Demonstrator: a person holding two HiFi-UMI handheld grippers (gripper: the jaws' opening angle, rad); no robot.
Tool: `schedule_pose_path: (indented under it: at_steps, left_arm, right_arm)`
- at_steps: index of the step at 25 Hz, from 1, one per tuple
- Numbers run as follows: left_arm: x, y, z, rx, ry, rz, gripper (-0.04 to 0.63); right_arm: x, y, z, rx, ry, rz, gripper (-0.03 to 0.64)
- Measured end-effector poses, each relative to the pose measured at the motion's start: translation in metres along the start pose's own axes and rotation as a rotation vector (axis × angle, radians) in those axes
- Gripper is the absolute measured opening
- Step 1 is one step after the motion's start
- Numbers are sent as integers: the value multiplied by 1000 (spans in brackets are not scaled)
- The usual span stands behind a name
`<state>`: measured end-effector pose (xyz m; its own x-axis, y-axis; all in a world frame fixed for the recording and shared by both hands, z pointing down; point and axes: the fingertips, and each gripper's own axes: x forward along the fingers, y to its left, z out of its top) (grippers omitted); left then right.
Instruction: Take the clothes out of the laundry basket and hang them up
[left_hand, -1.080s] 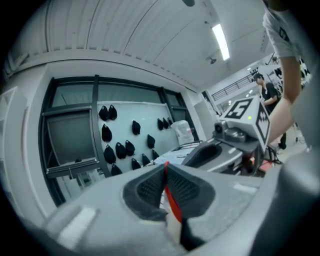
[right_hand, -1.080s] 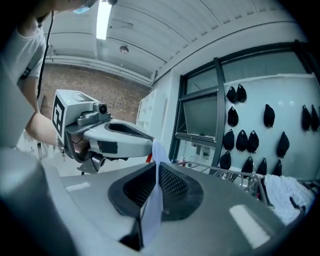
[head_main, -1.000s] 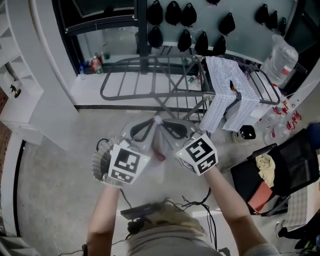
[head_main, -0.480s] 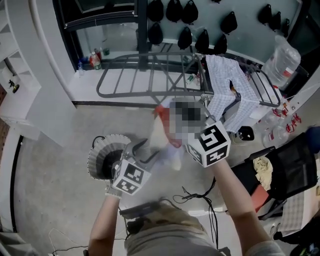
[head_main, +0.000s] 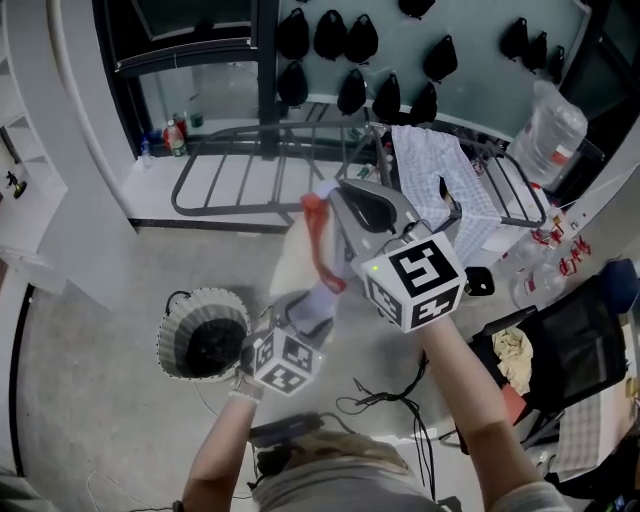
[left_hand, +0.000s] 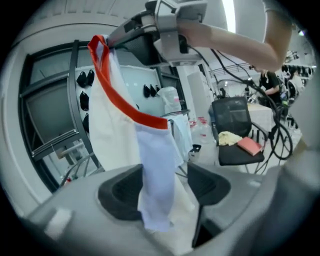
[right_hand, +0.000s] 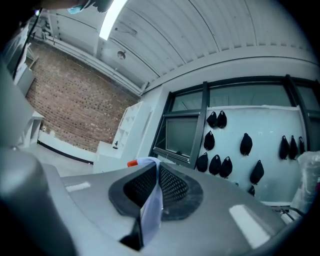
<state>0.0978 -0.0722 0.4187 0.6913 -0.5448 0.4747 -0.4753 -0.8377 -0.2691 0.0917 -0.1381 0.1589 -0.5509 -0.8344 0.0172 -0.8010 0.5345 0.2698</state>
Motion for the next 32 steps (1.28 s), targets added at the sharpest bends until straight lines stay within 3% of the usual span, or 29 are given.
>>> schedule_pose_path:
  at_steps: [3, 7, 15, 21, 27, 32]
  left_arm:
    - [16, 14, -1, 18, 31, 78, 230]
    - [21, 40, 0, 24, 36, 190, 9]
    - [-14, 121, -11, -37, 55, 351, 5]
    - [-18, 194, 0, -2, 61, 433, 5]
    - [20, 270, 30, 44, 16, 463, 5]
    - [78, 350, 42, 84, 27, 430, 5]
  right_arm:
    - [-4, -15, 6, 21, -25, -7, 20]
    - [-6, -32, -3, -32, -14, -28, 20]
    - [-10, -80, -60, -118, 91, -117, 20]
    - [6, -119, -99, -143, 167, -184, 20]
    - [42, -171, -134, -150, 220, -244, 20]
    - [105, -225, -171, -125, 282, -281, 20]
